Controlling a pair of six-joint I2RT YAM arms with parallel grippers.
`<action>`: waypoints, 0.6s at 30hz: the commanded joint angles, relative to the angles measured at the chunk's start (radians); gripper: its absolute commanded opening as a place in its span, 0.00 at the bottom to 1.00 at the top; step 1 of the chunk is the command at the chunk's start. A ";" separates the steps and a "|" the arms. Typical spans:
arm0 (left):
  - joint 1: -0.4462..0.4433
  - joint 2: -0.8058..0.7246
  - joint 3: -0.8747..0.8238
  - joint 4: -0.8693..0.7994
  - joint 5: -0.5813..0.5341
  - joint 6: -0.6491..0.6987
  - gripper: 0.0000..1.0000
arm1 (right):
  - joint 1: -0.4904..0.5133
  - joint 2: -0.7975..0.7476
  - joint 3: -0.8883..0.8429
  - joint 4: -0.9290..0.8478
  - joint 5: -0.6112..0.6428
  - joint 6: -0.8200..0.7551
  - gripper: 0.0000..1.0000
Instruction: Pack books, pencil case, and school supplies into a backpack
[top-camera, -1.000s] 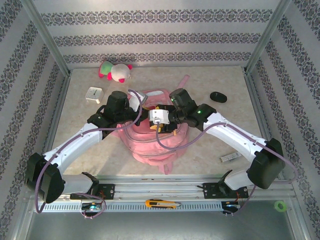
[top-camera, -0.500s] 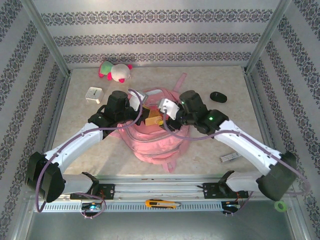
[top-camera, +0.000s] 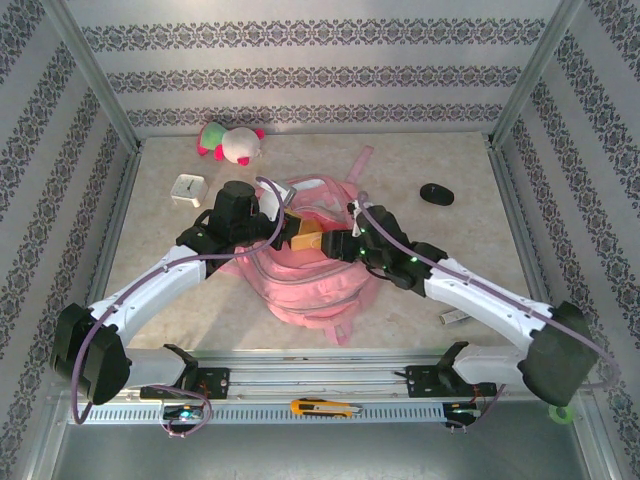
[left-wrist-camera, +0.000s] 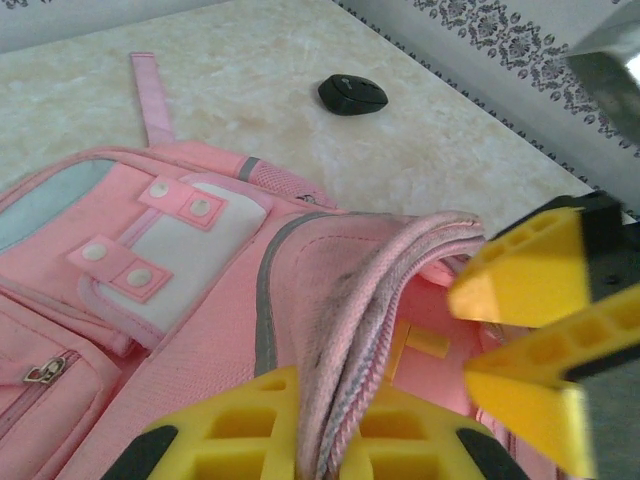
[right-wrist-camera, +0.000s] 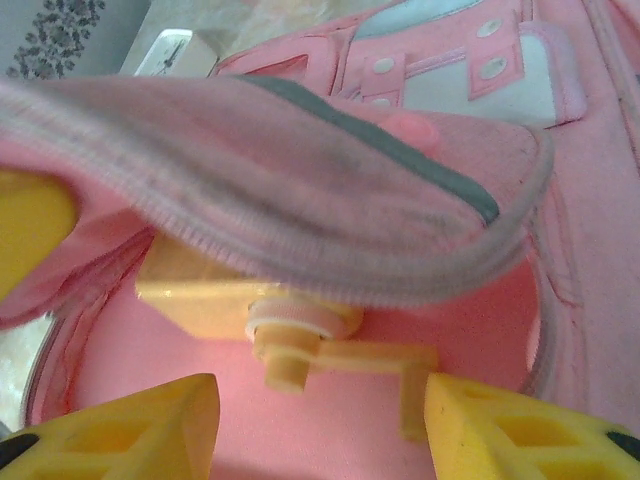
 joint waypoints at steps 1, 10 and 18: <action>-0.001 -0.012 0.021 0.198 0.075 -0.036 0.02 | 0.012 0.071 0.044 0.110 0.029 0.069 0.57; -0.002 -0.007 0.022 0.226 0.108 -0.047 0.02 | 0.029 0.232 0.102 0.216 -0.049 0.057 0.47; -0.001 0.020 0.020 0.288 0.121 -0.095 0.02 | 0.089 0.353 0.180 0.318 -0.189 0.062 0.40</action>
